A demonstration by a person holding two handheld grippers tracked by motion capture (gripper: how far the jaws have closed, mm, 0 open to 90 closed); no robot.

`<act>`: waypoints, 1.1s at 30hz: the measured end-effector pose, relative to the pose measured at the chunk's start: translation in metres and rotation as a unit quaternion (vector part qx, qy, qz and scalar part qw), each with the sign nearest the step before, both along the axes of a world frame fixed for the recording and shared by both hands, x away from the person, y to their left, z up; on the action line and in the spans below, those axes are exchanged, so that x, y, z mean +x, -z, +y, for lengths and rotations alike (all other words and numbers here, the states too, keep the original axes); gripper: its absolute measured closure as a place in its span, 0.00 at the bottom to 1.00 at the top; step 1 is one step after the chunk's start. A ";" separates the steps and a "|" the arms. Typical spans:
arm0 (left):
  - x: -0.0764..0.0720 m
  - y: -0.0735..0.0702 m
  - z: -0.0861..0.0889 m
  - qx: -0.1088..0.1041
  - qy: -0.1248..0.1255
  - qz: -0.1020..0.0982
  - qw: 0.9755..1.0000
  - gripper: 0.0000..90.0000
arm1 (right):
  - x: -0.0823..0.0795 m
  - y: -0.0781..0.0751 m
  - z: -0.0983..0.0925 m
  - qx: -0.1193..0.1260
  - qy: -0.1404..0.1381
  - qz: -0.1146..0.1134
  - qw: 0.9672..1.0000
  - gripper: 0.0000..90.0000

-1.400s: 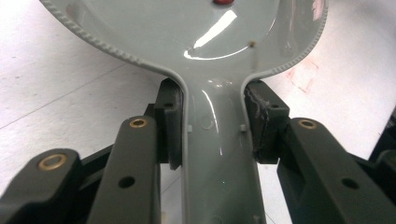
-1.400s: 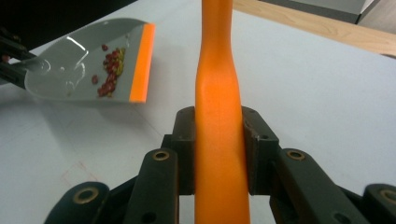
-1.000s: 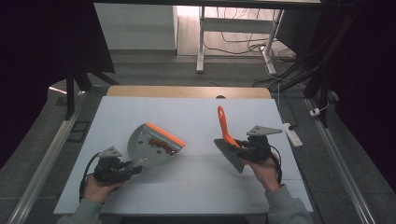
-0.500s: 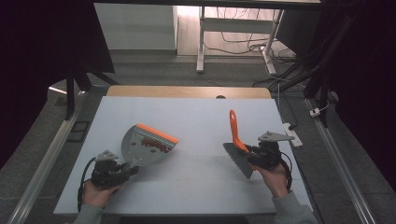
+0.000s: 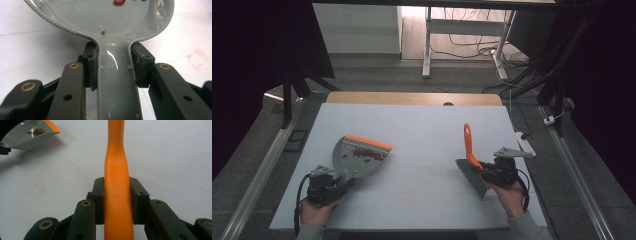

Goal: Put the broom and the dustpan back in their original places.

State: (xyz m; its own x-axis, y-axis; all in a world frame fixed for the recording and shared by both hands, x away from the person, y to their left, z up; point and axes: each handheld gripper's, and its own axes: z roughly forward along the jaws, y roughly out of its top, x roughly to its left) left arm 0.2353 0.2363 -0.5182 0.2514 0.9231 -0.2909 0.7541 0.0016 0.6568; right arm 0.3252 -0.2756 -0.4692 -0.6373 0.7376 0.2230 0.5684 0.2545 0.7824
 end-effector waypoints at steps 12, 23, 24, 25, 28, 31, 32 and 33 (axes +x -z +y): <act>0.005 0.006 -0.007 -0.006 -0.069 0.020 0.997 0.68 | -0.005 0.005 -0.012 0.016 0.013 0.017 1.000 0.78; 0.014 0.012 -0.019 -0.012 -0.087 0.034 0.996 0.68 | -0.006 0.007 -0.015 0.046 0.013 0.042 0.998 0.78; 0.014 0.012 -0.019 -0.011 -0.087 0.033 0.996 0.68 | -0.005 0.008 -0.015 0.053 0.012 0.046 0.997 0.78; 0.014 0.012 -0.019 -0.010 -0.088 0.034 0.995 0.68 | -0.005 0.008 -0.015 0.057 0.012 0.050 0.997 0.78; 0.015 0.013 -0.021 -0.008 -0.086 0.036 0.996 0.68 | -0.005 0.009 -0.012 0.062 0.005 0.056 0.996 0.78; 0.016 0.014 -0.023 -0.005 -0.082 0.038 0.996 0.68 | -0.003 0.012 -0.008 0.068 -0.004 0.066 0.996 0.78; 0.016 0.015 -0.023 -0.005 -0.082 0.038 0.996 0.68 | -0.002 0.013 -0.006 0.068 -0.005 0.069 0.995 0.78; 0.016 0.015 -0.024 -0.004 -0.082 0.039 0.996 0.68 | -0.001 0.015 -0.004 0.070 -0.007 0.074 0.995 0.78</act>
State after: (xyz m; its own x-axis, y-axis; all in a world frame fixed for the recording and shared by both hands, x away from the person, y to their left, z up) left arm 0.2514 0.2123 -0.5337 0.0750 0.9476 -0.3106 0.7916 0.1328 0.5965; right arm 0.3240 -0.2795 -0.4846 -0.5999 0.6839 0.4152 0.6767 0.1570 0.7193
